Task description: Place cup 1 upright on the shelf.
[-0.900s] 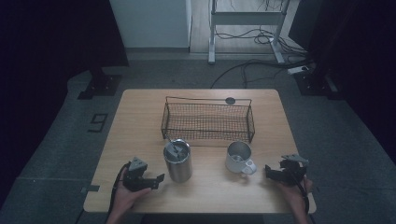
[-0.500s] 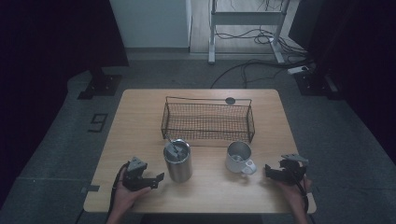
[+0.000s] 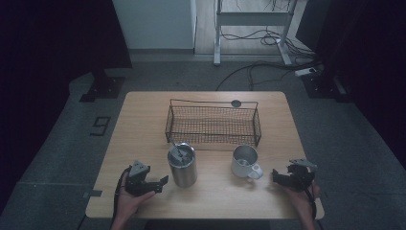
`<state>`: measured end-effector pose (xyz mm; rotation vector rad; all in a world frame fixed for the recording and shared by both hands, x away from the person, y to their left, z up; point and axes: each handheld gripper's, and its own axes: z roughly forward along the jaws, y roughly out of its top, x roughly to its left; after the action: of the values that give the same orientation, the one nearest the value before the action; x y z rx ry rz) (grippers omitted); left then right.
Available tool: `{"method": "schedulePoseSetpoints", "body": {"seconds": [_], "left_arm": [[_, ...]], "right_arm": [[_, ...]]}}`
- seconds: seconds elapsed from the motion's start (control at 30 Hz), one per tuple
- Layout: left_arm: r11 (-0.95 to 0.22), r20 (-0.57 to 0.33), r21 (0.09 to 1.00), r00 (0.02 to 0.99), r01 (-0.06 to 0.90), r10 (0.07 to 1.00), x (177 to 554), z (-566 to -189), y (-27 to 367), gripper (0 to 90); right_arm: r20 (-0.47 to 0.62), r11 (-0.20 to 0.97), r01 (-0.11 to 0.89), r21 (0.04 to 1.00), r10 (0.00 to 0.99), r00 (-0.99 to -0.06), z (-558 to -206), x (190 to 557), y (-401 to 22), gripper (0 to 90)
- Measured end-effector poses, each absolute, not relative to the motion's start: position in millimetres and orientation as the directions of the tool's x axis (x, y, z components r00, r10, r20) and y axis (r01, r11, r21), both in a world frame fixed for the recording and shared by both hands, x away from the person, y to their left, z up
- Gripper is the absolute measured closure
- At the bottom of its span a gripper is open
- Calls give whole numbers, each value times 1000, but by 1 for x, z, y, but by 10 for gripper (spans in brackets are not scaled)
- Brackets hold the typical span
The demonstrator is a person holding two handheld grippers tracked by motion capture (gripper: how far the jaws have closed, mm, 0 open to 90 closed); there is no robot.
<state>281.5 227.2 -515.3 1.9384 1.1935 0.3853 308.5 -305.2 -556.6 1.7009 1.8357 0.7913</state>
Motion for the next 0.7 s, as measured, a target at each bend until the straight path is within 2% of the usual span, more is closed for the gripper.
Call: {"method": "schedulePoseSetpoints", "body": {"seconds": [0.2,0.7], "left_arm": [[-208,-152,777,499,593,853,280,-507,228,115],[-216,-175,792,550,572,817,276,-496,222,115]], "right_arm": [[17,56,695,717,995,-97,-557,308,-307,18],[19,46,694,719,996,-85,-556,306,-307,28]]}}
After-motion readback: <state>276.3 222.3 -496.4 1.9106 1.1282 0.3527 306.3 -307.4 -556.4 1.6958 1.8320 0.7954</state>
